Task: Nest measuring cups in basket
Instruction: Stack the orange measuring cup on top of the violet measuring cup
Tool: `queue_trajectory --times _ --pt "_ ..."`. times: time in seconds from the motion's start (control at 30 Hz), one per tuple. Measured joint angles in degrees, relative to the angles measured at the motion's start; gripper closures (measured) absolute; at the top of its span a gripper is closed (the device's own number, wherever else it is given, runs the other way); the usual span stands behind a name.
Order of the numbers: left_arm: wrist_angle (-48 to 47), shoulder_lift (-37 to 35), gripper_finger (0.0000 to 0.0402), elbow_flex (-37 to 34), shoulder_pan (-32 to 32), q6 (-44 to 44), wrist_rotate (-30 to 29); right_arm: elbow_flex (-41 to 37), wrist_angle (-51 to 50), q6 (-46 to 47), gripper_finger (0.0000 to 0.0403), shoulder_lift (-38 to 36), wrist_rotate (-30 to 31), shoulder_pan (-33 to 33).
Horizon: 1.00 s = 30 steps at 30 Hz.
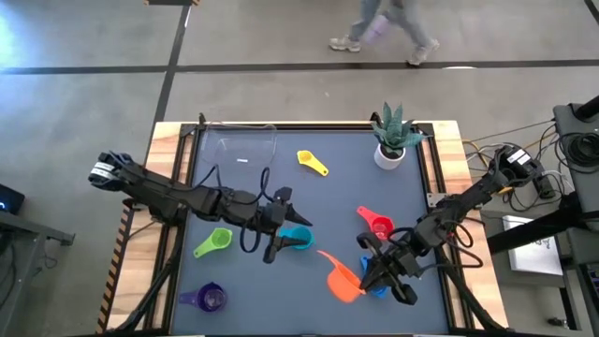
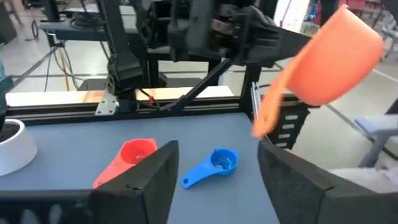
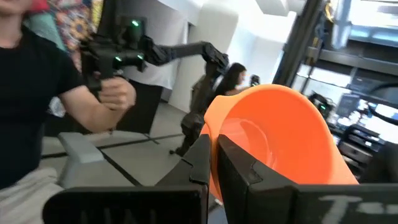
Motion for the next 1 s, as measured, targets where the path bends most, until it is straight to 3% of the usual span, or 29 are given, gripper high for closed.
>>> queue_trajectory --times 0.3,1.0 --pt "2.1 0.2 0.0148 0.0 -2.0 3.4 0.1 0.0 0.1 0.5 0.0394 0.0 1.9 -1.4" --pt "5.0 0.2 0.0145 0.0 -1.8 6.7 -0.4 0.1 4.7 3.6 0.0394 0.0 -2.0 -6.7"
